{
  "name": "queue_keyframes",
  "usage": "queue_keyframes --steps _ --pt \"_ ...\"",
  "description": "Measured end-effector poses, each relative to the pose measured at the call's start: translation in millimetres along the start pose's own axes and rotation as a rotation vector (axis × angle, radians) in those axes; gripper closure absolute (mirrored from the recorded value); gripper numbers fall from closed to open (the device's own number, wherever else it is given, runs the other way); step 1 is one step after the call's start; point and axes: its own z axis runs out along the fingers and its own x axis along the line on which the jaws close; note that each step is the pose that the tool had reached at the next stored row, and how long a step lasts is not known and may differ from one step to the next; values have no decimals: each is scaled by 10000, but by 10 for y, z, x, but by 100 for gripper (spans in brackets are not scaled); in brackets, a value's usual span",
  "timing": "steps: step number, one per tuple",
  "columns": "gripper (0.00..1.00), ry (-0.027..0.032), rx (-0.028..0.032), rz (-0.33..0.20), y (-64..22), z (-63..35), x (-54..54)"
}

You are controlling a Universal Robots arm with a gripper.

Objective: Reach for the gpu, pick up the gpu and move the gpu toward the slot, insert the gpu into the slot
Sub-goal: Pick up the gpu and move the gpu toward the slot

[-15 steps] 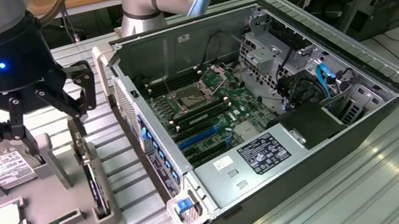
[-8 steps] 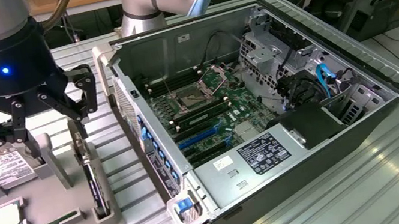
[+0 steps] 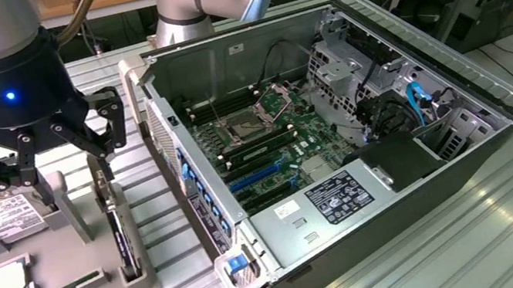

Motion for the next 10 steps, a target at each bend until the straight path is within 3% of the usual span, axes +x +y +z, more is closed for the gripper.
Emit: queue_keyframes --steps 10 --pt "34 -1 -1 -15 2 51 1"
